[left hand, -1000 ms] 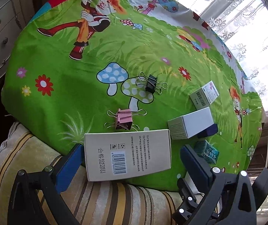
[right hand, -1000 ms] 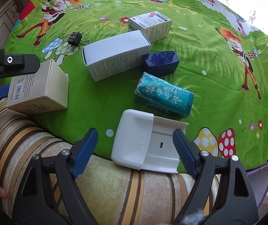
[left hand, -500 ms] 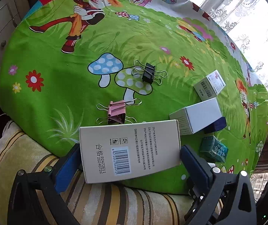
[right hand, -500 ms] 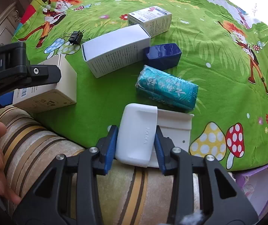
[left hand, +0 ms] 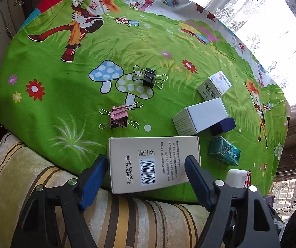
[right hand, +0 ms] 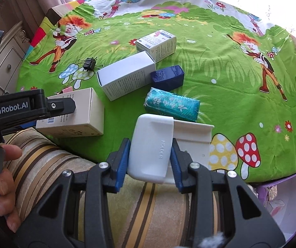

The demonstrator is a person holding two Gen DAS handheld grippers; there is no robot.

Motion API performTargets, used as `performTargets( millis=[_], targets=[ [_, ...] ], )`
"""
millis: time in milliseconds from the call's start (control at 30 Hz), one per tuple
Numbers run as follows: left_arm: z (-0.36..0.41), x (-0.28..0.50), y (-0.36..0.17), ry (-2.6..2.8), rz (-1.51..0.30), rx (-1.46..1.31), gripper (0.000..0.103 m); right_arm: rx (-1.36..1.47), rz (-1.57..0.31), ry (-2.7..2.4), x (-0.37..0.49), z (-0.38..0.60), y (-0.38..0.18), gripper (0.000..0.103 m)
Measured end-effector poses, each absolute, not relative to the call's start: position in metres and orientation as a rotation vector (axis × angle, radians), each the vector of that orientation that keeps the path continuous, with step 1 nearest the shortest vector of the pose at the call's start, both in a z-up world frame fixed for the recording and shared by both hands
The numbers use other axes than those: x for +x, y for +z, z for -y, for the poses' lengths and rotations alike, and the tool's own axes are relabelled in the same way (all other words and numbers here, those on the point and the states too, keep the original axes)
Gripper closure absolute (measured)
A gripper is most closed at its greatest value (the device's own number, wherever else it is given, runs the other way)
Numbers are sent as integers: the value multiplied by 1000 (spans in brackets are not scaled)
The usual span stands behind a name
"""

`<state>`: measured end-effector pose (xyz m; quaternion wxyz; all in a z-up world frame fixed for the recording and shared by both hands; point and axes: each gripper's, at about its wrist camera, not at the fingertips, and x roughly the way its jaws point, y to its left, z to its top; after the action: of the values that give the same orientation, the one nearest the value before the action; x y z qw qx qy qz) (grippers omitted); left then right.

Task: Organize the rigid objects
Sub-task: 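Grasp the white plastic holder with the right gripper while the left grasps the beige barcode box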

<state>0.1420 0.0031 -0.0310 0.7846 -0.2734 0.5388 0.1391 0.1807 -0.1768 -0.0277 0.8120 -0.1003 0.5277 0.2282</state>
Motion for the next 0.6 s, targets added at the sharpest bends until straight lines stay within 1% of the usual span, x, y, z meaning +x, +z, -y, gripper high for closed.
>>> performTargets(
  millis=[167,200,233,300,367,467,600],
  targets=[
    [-2,139,-33,280,-1167,-606,25,-212,-1113,493,173,179,-24,61],
    [-2,139,-33,269,-1168,-609,21,-210,-1110,494,172,180,-23,61],
    [-1,138,-31,259,-1168,-601,11,-207,-1108,494,172,182,-22,61],
    [1,135,-26,229,-1157,-571,1,-198,-1104,493,170,184,-20,61],
    [2,133,-20,175,-1153,-526,0,-189,-1099,493,169,188,-17,61],
    [7,133,-7,82,-1128,-359,0,-177,-1085,487,166,197,-10,61],
    [14,140,-3,-15,-1131,-185,0,-152,-1069,476,158,210,-1,61]
  ],
)
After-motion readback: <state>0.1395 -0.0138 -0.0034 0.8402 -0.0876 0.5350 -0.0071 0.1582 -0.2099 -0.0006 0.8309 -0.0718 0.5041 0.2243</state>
